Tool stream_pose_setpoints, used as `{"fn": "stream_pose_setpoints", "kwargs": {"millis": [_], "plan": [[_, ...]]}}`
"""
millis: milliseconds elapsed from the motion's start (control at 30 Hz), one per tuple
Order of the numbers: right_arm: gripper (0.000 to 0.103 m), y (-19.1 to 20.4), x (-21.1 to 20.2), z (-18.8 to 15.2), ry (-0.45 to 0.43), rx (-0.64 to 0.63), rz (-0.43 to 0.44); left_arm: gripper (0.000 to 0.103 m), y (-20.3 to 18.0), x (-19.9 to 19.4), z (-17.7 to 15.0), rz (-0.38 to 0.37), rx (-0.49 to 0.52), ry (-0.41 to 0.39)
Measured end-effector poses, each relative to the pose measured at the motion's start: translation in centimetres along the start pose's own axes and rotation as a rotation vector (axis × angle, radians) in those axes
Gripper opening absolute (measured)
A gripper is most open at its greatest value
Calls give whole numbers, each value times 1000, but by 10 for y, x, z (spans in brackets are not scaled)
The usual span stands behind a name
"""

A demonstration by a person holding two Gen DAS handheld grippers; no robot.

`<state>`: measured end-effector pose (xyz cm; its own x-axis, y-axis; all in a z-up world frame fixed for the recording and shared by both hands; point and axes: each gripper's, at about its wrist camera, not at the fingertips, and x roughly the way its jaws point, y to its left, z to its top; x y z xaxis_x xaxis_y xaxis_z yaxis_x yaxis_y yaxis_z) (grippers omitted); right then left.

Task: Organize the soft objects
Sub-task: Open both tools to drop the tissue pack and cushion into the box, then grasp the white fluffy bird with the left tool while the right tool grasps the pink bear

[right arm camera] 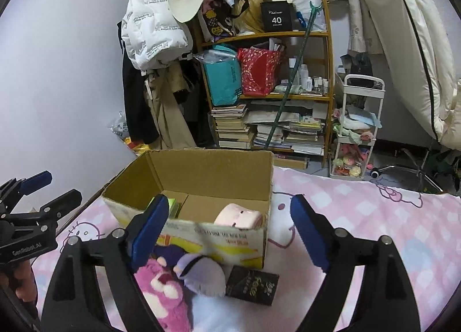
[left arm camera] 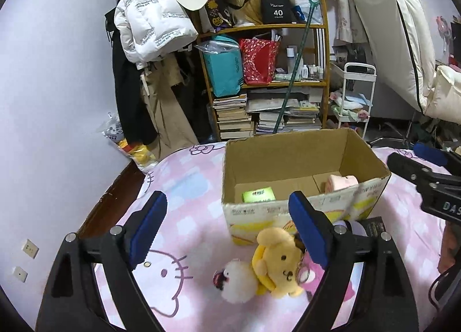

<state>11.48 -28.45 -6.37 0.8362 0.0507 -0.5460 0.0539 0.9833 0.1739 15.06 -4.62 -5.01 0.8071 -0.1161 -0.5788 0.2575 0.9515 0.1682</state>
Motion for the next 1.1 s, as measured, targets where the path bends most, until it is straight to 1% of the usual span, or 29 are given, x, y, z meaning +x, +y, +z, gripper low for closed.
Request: {"fn": "stream_pose_setpoints", "kwargs": {"millis": [33, 67, 133, 233, 267, 400, 533, 600, 667, 733, 867, 1000, 1100], "plan": [[96, 0, -4, 0, -2, 0, 0, 89, 1, -2, -1, 0, -4, 4], [98, 0, -7, -2, -4, -2, 0, 95, 3, -5, -2, -2, -13, 9], [99, 2, -13, -4, -5, -5, 3, 98, 6, -12, -5, 6, -29, 9], [100, 8, -21, -8, 0, -14, -1, 99, 10, -16, -10, 19, -32, 27], [103, 11, -23, -10, 3, -18, -8, 99, 11, -18, -12, 18, -27, 35], [103, 21, -31, -22, 10, -37, -32, 99, 15, -17, -19, 20, 15, 58], [103, 29, -30, -34, 41, -58, -27, 99, 23, -12, -27, 20, 17, 100], [103, 33, -29, -40, 44, -63, -32, 99, 28, -7, -31, 4, -2, 133], [103, 36, -27, -46, 54, -60, -32, 99, 33, -1, -36, -28, -34, 160], [103, 38, -23, -53, 83, -59, -23, 99, 37, 4, -39, -38, -54, 172], [103, 42, -14, -66, 134, -46, -14, 99, 41, 15, -47, -46, -51, 189], [103, 49, -5, -76, 161, -22, 32, 99, 48, 28, -56, -77, -75, 217], [103, 54, 3, -83, 175, -14, 50, 99, 50, 39, -64, -107, -82, 241]]}}
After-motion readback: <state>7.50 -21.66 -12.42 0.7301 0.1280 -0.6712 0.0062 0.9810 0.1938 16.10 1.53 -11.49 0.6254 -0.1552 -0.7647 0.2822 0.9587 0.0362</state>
